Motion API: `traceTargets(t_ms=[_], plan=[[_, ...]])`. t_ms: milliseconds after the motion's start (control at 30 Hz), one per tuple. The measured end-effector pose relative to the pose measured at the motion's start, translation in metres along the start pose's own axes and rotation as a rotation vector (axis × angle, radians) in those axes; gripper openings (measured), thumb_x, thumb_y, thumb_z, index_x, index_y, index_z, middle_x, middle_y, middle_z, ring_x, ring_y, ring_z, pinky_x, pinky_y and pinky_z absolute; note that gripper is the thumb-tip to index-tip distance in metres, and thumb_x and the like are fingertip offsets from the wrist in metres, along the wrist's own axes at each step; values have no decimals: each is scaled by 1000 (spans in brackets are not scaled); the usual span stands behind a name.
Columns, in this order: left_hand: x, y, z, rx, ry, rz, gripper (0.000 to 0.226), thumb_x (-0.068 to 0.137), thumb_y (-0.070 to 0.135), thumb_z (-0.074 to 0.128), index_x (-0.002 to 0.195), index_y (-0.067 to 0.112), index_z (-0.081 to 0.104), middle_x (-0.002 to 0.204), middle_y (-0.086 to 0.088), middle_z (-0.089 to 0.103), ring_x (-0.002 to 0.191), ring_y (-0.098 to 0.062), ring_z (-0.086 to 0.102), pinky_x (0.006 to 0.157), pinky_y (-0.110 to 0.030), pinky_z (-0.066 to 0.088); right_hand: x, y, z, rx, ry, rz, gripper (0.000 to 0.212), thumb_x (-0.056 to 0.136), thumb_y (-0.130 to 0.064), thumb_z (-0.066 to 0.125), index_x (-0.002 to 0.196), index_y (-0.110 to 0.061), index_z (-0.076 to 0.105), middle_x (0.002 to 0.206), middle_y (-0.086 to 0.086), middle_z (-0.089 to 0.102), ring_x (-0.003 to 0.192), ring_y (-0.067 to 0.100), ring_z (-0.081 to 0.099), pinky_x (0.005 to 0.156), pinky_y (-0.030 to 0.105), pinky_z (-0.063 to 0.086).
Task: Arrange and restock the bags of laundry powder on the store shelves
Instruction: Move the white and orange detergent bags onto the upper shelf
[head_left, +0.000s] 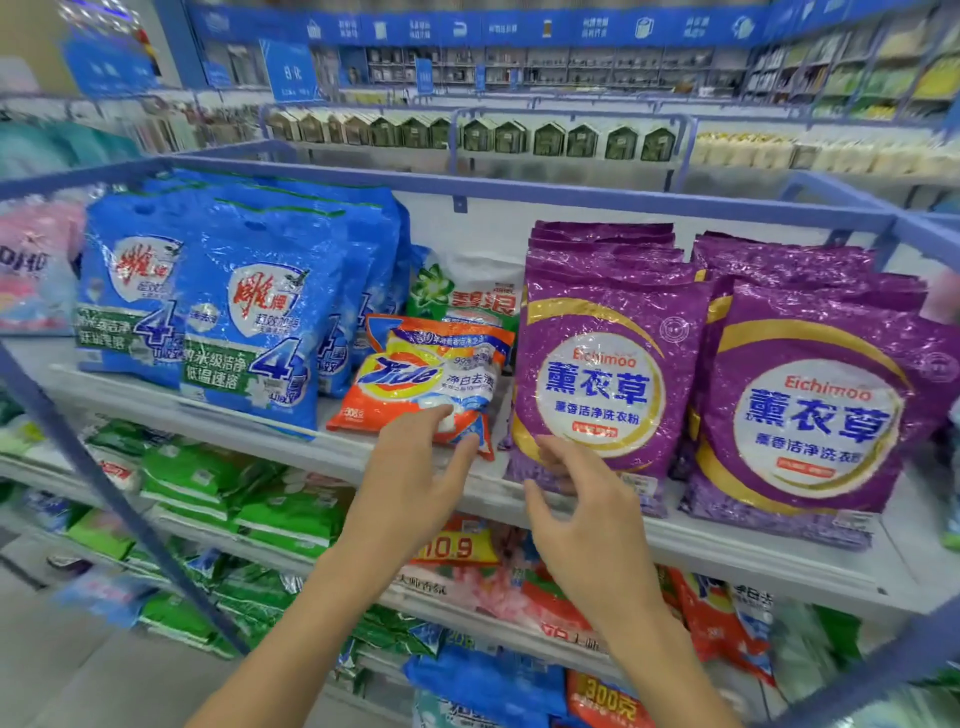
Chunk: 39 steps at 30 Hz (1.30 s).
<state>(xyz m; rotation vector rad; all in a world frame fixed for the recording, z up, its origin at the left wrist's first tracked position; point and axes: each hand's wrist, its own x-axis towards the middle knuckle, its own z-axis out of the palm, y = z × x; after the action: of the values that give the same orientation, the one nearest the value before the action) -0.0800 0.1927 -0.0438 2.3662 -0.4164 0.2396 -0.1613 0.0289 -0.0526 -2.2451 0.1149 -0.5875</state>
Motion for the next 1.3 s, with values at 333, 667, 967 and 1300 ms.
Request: traceTargets(t_ms=[333, 667, 967, 1300], plan=[[88, -61, -43, 173, -107, -286, 52, 99, 48, 52, 128, 5, 45, 129, -22, 59, 120, -41, 55, 96, -45, 45, 96, -52, 101, -87, -153, 315, 83, 99, -45, 60, 159, -10, 16, 155, 12, 45, 137, 33, 49, 106, 42, 46], [116, -96, -68, -600, -240, -372, 20, 87, 30, 78, 101, 16, 73, 83, 4, 79, 80, -19, 76, 86, -45, 61, 117, -47, 124, 275, 220, 455, 76, 70, -8, 90, 136, -20, 54, 118, -7, 69, 104, 10, 70, 90, 33, 58], [93, -84, -104, -1008, -396, -412, 32, 91, 41, 70, 116, 20, 72, 102, -6, 79, 94, -25, 77, 90, -45, 59, 79, -87, 98, 690, 247, 261, 86, 73, 7, 85, 146, -20, 48, 107, -8, 79, 96, 16, 77, 78, 42, 64], [14, -83, -152, -1160, -26, -400, 42, 80, 49, 71, 114, 25, 71, 97, -6, 80, 82, -26, 78, 67, -39, 63, 57, -122, 82, 794, -269, 234, 44, 70, -43, 85, 108, -26, 71, 91, -12, 80, 85, 5, 76, 88, 42, 59]])
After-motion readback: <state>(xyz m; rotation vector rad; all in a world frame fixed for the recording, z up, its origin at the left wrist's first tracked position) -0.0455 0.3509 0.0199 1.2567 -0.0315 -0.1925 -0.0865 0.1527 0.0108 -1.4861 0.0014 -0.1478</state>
